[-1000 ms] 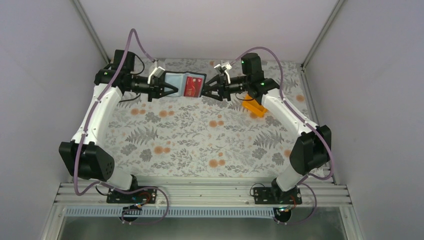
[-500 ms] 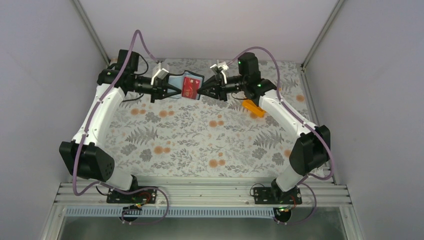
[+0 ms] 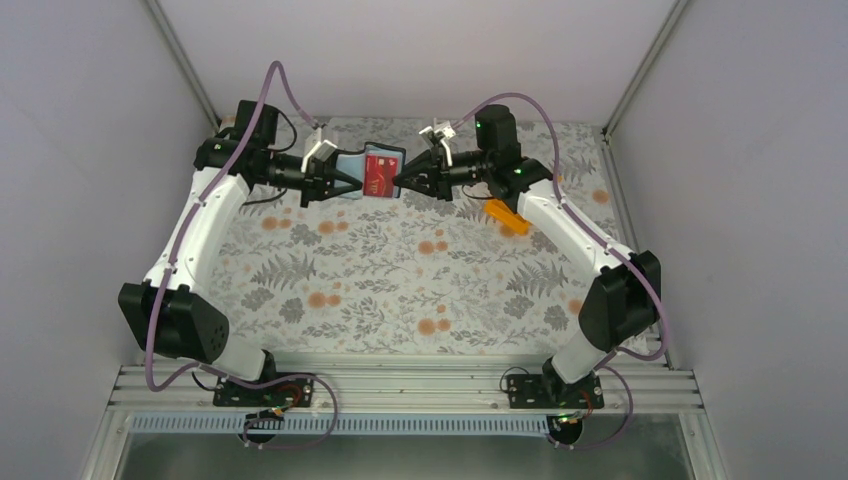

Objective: Take the credit cards out of the card holder

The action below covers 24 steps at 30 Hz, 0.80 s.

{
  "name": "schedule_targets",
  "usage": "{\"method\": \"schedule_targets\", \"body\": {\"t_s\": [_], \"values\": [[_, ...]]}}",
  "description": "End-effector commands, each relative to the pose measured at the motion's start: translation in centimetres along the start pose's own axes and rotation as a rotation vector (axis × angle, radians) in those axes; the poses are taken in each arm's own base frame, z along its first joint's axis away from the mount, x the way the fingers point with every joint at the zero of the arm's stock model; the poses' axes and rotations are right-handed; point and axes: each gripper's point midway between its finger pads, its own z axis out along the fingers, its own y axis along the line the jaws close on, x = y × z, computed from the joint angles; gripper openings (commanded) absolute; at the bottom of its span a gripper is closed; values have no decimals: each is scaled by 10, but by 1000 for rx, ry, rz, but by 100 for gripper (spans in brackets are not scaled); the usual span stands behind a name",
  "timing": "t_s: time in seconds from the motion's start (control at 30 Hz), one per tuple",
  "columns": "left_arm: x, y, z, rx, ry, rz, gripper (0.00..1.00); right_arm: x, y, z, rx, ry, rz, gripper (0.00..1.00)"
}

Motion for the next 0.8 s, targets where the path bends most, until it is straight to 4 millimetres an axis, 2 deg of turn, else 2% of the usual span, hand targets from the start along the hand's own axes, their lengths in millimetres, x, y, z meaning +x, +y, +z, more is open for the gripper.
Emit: {"method": "schedule_targets", "body": {"t_s": [0.0, 0.1, 0.17, 0.27, 0.43, 0.5, 0.6, 0.67, 0.7, 0.77], "values": [[-10, -15, 5, 77, -45, 41, 2, -19, 20, 10, -51, -30, -94, 4], [-9, -1, -5, 21, -50, 12, 3, -18, 14, 6, -5, -25, -84, 4], [-4, 18, -14, -63, -36, -18, 10, -13, 5, 3, 34, -16, -50, 4], [7, 47, -29, -204, -9, -52, 23, -3, -8, 1, 84, 4, 18, 4], [18, 75, -47, -345, 22, -88, 53, 10, -36, 0, 226, 24, 129, 4], [13, 82, -60, -392, 10, -86, 63, 13, -46, -2, 278, 26, 167, 4], [-2, 88, -81, -469, -7, -49, 73, 16, -60, -3, 342, 30, 223, 4], [-13, 88, -91, -522, -5, -14, 74, 14, -68, -8, 402, 27, 253, 4], [-19, 88, -94, -538, -4, 1, 74, 24, -80, -5, 429, 44, 290, 4], [-32, 80, -96, -531, -21, 19, 71, 26, -89, -7, 473, 49, 320, 4]]}}
